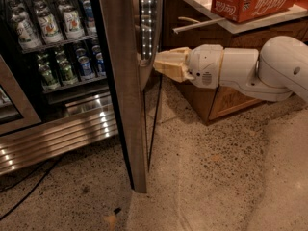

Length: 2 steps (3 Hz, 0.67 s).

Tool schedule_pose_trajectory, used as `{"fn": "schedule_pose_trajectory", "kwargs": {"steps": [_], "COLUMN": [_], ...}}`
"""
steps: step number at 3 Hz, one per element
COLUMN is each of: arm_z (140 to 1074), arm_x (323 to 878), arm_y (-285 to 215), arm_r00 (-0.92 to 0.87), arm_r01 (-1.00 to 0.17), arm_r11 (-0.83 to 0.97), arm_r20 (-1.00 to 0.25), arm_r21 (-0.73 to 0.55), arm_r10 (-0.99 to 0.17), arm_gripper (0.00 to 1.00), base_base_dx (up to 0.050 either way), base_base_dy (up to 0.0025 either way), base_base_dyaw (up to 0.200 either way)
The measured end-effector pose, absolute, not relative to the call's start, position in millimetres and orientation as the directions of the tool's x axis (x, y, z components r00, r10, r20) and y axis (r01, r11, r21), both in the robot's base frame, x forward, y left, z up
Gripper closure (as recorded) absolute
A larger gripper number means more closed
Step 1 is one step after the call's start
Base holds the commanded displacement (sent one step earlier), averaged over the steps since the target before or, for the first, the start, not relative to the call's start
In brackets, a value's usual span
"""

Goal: Open right fridge door

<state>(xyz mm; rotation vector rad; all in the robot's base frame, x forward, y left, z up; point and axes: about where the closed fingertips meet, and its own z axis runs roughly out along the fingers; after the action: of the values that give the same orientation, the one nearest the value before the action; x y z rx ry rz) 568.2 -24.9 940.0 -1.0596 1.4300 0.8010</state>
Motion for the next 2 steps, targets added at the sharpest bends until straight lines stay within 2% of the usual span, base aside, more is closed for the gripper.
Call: {"fn": "schedule_pose_trajectory", "kwargs": {"steps": [1, 2], "arm_z": [919.7, 919.7], "arm_x": [558.0, 558.1], "arm_y": [-18.8, -21.0], "arm_r00": [-0.012, -0.012], "arm_r01": [-0.927, -0.927], "arm_r11": [0.374, 0.374], "arm_r20": [-0.992, -0.992], "arm_r21": [-0.037, -0.037], "arm_r10": [-0.128, -0.128], "arm_gripper": [1.00, 1.00], "base_base_dx": [0.000, 0.000], "base_base_dy": [0.00000, 0.00000], "base_base_dyaw": [0.000, 0.000]}}
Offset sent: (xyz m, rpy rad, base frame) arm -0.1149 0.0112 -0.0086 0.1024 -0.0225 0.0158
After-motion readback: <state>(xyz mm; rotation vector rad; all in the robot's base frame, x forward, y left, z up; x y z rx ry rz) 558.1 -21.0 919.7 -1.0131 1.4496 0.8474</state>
